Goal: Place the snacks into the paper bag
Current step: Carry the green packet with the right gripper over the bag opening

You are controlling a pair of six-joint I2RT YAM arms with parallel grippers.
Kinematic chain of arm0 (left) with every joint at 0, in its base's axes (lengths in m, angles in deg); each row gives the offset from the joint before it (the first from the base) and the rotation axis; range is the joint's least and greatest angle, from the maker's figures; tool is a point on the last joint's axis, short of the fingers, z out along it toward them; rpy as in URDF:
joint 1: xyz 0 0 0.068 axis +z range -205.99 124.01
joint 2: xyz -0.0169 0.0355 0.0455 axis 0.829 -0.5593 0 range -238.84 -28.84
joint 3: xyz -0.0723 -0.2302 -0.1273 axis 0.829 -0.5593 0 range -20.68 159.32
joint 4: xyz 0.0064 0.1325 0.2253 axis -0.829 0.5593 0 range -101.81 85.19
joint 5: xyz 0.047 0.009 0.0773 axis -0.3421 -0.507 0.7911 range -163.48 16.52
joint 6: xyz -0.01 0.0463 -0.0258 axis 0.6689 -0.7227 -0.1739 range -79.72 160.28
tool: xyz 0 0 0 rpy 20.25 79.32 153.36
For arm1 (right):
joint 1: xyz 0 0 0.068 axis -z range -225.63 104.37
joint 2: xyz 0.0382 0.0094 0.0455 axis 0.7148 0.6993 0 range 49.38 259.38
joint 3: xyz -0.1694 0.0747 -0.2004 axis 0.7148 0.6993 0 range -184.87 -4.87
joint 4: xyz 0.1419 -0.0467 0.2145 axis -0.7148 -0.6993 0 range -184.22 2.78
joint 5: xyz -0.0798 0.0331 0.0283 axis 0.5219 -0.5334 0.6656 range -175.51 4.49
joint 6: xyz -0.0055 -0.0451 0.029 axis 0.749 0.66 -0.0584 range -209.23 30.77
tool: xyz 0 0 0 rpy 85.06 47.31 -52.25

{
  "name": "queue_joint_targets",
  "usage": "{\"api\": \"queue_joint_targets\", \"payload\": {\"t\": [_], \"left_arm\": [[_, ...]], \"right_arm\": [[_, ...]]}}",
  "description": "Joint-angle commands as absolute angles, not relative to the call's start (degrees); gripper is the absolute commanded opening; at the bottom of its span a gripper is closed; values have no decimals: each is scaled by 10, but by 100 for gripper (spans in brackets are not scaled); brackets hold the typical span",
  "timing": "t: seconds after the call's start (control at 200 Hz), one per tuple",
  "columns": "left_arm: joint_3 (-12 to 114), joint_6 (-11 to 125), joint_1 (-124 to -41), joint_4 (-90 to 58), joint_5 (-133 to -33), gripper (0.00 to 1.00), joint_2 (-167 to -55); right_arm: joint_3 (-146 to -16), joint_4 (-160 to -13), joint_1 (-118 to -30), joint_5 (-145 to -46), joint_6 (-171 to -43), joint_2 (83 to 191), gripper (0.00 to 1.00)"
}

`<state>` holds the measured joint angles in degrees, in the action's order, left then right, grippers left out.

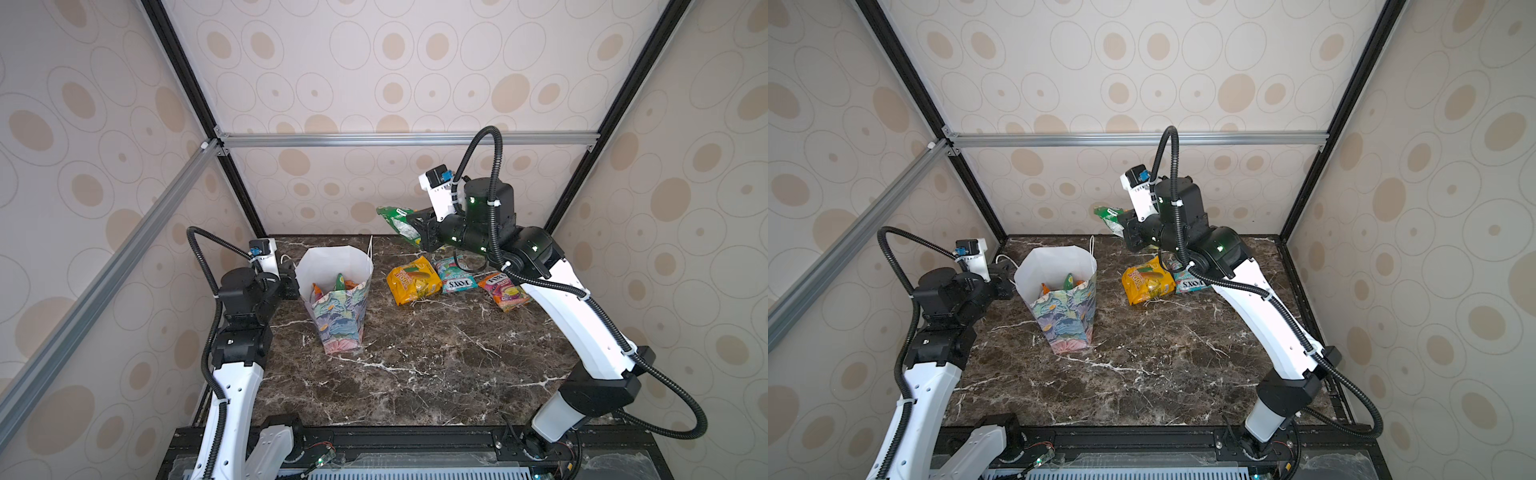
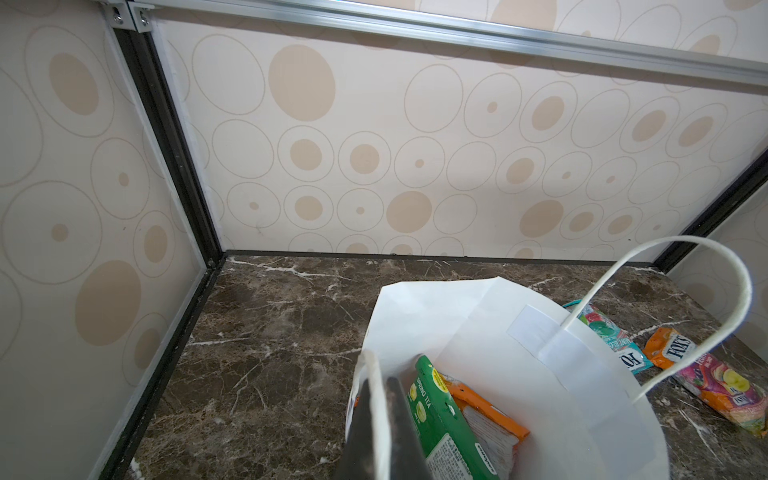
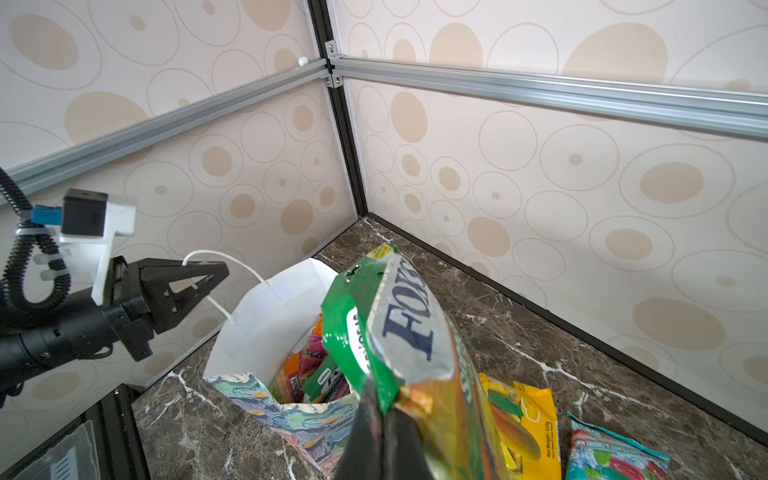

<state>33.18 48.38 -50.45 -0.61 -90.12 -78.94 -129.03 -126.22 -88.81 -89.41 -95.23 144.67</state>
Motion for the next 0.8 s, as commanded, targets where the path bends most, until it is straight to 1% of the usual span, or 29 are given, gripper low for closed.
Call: {"api": "queue_joint_targets", "payload": {"t": [0.0,0.085,0.11,0.39,0.79], "left_arm": [[335,485,-500,-19,-912,0,-788],[332,485,-499,-21,-912,0,-784],[332,485,-499,-21,-910,0,-783],[333,485,-500,-20,-915,0,-782],[331,482,-500,-20,-907,0,-780]], "right_arm": [[-1337,-1254,-914,-916,-931,1459,0],[-1362,-1260,-930,-924,-924,1479,0],[-1391,-1264,-935,-929,-923,1484,0],[-1533,-1308,-986,-959,-911,1578,0],[-1539,-1281,-1002,-989,-933,1653,0]]}}
